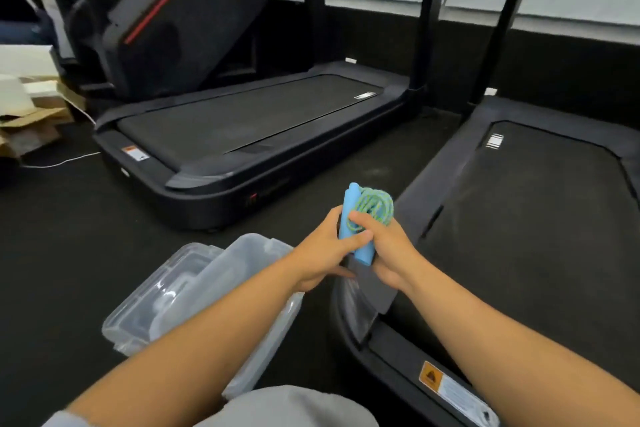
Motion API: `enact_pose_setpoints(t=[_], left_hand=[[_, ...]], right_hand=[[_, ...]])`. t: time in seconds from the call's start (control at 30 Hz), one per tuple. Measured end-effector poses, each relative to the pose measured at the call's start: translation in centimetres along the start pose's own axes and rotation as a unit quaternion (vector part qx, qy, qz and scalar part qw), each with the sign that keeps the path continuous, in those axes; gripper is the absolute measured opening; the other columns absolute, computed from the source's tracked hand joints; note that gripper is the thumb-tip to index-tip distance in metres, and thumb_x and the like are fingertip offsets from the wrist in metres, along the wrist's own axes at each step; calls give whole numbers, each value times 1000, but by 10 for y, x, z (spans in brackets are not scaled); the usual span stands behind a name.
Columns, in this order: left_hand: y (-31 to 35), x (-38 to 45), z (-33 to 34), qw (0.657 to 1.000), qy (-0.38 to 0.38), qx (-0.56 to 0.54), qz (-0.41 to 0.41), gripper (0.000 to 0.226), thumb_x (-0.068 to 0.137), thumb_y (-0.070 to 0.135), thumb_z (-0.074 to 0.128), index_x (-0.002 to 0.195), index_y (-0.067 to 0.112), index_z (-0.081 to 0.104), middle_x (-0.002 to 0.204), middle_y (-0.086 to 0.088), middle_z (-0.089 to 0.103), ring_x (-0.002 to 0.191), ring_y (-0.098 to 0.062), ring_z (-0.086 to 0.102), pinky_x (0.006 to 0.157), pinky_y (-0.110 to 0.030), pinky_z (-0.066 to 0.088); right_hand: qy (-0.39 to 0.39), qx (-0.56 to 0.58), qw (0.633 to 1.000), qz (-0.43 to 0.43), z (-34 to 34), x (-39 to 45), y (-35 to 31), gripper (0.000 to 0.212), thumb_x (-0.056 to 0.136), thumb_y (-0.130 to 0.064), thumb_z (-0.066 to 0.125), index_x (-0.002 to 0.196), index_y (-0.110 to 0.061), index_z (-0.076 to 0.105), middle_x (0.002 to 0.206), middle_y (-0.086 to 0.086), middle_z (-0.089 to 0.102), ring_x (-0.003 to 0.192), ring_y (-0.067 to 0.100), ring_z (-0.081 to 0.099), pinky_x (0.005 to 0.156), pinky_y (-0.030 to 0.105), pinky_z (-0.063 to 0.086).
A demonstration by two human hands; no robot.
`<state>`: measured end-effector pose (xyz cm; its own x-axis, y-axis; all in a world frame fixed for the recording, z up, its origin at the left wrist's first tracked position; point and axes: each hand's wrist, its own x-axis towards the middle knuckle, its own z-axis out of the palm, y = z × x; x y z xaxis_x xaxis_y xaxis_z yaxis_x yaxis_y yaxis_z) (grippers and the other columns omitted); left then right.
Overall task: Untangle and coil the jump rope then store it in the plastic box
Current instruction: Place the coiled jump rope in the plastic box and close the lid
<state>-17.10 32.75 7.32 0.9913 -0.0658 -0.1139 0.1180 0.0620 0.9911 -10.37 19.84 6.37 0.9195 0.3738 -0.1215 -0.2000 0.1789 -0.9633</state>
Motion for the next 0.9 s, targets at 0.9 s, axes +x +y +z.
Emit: enact_pose_setpoints(t=[0.9], left_hand=[[-221, 9, -196, 938, 209, -60, -269, 43, 91, -7, 57, 127, 18, 59, 125, -23, 69, 97, -34, 77, 67, -43, 64]], right_hand=[[32, -47, 921, 386, 135, 104, 268, 12, 96, -23, 58, 102, -16, 66, 119, 19, 72, 112, 38, 71, 100, 56, 56]])
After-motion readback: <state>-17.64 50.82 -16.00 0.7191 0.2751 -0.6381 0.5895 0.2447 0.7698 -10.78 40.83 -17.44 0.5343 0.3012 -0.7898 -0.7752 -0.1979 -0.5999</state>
